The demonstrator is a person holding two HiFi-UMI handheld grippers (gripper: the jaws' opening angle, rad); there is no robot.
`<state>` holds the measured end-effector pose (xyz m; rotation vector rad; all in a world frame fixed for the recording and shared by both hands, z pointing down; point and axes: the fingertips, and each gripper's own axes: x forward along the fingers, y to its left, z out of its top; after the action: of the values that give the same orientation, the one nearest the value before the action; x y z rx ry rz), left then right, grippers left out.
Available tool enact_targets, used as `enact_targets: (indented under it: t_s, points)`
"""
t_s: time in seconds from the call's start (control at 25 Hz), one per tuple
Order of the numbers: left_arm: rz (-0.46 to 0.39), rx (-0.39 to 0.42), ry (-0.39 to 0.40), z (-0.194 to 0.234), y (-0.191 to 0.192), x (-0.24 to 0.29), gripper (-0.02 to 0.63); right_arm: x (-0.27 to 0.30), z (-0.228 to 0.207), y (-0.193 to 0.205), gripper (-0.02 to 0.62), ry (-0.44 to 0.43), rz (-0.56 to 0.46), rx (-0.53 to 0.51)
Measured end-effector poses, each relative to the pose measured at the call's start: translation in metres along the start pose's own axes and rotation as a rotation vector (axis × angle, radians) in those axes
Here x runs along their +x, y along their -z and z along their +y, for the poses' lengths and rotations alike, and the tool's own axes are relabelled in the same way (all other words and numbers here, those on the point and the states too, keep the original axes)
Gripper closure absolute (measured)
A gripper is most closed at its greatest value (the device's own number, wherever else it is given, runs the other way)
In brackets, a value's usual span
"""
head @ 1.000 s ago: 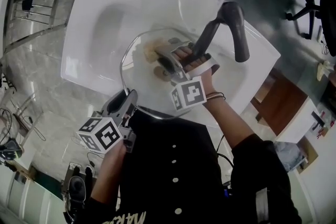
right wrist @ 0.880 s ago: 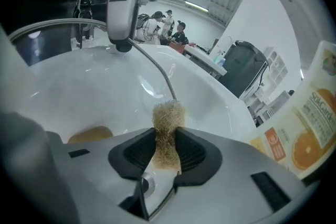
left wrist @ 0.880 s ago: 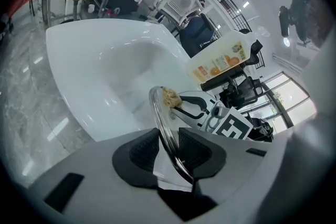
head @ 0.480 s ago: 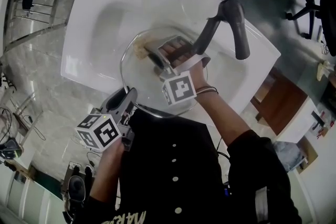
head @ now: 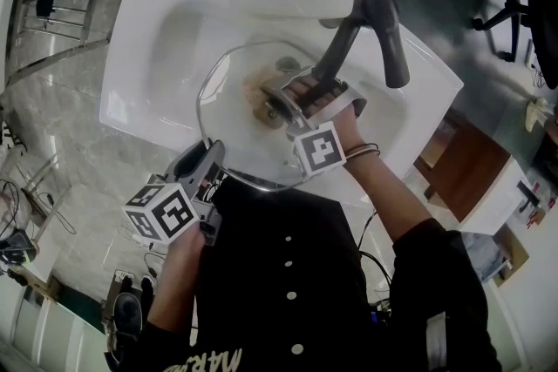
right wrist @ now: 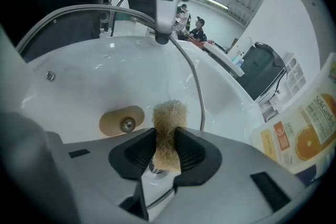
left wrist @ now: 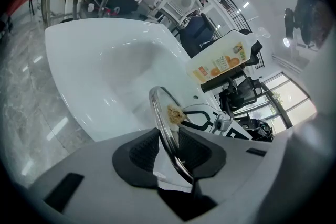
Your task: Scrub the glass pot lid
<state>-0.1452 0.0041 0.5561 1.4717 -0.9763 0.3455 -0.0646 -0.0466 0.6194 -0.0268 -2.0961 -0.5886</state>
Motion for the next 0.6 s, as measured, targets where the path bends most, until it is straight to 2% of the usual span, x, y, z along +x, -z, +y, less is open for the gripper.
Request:
enact_targets:
  t_s: [0.28, 0.4, 0.6]
  points:
    - [-0.004, 0.007, -0.011, 0.000, 0.001, -0.002, 0.469, -0.020, 0.026, 0.017, 0.469, -0.076, 0.036, 0.003]
    - [-0.010, 0.011, -0.012, 0.000, 0.001, -0.001, 0.469, -0.031, 0.038, 0.028, 0.471, -0.129, 0.054, 0.003]
    - [-0.014, 0.017, -0.014, -0.002, 0.001, -0.002, 0.469, -0.056, 0.064, 0.041, 0.471, -0.252, 0.085, -0.060]
